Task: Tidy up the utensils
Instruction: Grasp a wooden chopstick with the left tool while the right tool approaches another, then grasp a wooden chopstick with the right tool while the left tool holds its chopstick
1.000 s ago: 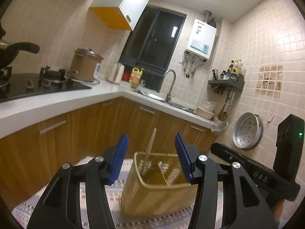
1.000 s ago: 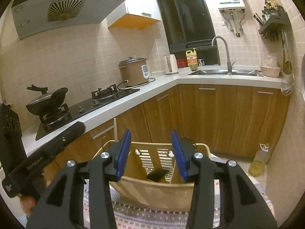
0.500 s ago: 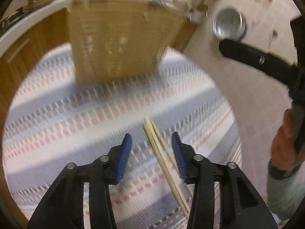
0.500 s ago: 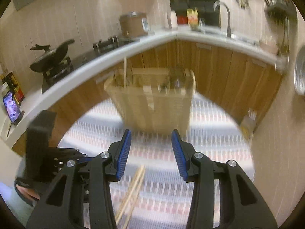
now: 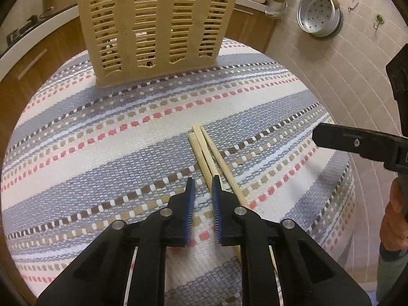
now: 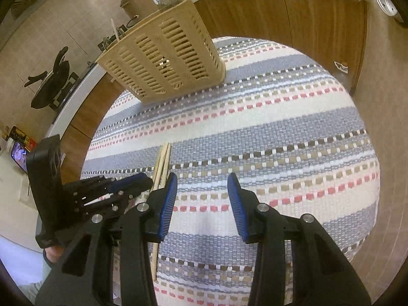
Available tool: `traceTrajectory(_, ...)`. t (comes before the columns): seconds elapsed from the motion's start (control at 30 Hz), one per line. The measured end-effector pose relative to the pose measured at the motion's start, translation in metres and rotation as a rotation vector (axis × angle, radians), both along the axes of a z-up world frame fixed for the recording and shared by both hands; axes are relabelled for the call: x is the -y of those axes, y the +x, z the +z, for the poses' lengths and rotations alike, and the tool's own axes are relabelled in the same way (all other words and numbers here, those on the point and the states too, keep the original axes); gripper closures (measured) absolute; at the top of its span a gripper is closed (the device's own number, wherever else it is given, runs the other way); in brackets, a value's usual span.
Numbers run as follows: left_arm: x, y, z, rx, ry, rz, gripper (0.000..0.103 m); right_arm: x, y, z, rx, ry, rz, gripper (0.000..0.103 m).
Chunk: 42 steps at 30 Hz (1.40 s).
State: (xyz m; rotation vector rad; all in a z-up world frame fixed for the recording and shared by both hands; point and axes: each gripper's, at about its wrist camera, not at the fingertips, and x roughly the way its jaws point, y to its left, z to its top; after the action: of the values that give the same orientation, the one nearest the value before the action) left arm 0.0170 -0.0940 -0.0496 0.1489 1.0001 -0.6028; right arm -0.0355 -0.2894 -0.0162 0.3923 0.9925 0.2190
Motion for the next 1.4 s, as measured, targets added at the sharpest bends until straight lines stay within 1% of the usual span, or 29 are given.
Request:
traceTrajectory(0.1, 0.004, 0.003, -0.003, -0.004, 0.005, 0.002, 0.092, 0.000, 0.003, -0.004, -0.014, 0.004, 0.002, 0.065)
traceTrajectory(0.17, 0.008, 0.004, -0.002, -0.002, 0.025, 0.007, 0.092, 0.000, 0.005, -0.007, -0.024, 0.010, 0.002, 0.065)
traceTrajectory(0.27, 0.017, 0.004, -0.001, 0.010, 0.053, 0.005, 0.088, 0.000, 0.007, -0.009, -0.029, 0.021, 0.001, 0.065)
traceTrajectory(0.33, 0.020, 0.004, -0.001, 0.019, 0.061, 0.005, 0.087, 0.000, 0.008, -0.009, -0.030, 0.025, 0.002, 0.065)
traceTrajectory(0.47, 0.015, 0.005, -0.002, -0.008, 0.025, 0.012, 0.087, 0.002, 0.009, -0.010, -0.030, 0.026, 0.002, 0.065)
traceTrajectory(0.5, 0.015, 0.004, -0.002, -0.003, 0.031, 0.007, 0.087, 0.002, 0.010, -0.011, -0.032, 0.026, 0.001, 0.065)
traceTrajectory(0.67, 0.020, 0.000, -0.001, 0.028, 0.067, 0.013, 0.086, 0.003, 0.009, -0.014, -0.041, 0.029, -0.004, 0.065)
traceTrajectory(0.73, 0.026, -0.003, -0.003, 0.059, 0.103, 0.017, 0.086, 0.003, 0.009, -0.013, -0.041, 0.023, -0.006, 0.065)
traceTrajectory(0.83, 0.036, -0.009, -0.005, 0.124, 0.181, -0.001, 0.087, 0.001, 0.009, -0.010, -0.041, -0.007, -0.010, 0.065)
traceTrajectory(0.87, 0.036, -0.010, -0.005, 0.139, 0.196, -0.002, 0.092, 0.000, 0.010, -0.009, -0.043, -0.015, -0.007, 0.065)
traceTrajectory(0.9, 0.033, -0.010, -0.005, 0.141, 0.195, -0.004, 0.095, -0.002, 0.011, -0.008, -0.047, -0.021, 0.000, 0.065)
traceTrajectory(0.97, 0.027, -0.006, -0.004, 0.125, 0.172, -0.013, 0.098, -0.009, 0.016, -0.007, -0.062, -0.046, 0.016, 0.065)
traceTrajectory(1.07, 0.010, 0.001, -0.002, 0.100, 0.145, 0.021, 0.099, -0.029, 0.026, -0.009, -0.087, -0.085, 0.073, 0.067)
traceTrajectory(1.1, 0.003, 0.005, -0.001, 0.074, 0.102, 0.026, 0.099, -0.038, 0.031, -0.010, -0.097, -0.098, 0.096, 0.071)
traceTrajectory(1.13, -0.003, 0.006, -0.001, 0.057, 0.075, 0.035, 0.099, -0.045, 0.034, -0.010, -0.106, -0.114, 0.114, 0.072)
traceTrajectory(1.2, -0.015, 0.010, 0.001, 0.032, 0.028, 0.051, 0.099, -0.058, 0.042, -0.012, -0.121, -0.129, 0.141, 0.078)
traceTrajectory(1.33, -0.034, 0.014, 0.004, -0.018, -0.057, 0.063, 0.099, -0.076, 0.058, -0.013, -0.154, -0.171, 0.148, 0.084)
traceTrajectory(1.4, -0.041, 0.015, 0.006, -0.036, -0.089, 0.066, 0.099, -0.080, 0.064, -0.016, -0.182, -0.170, 0.140, 0.088)
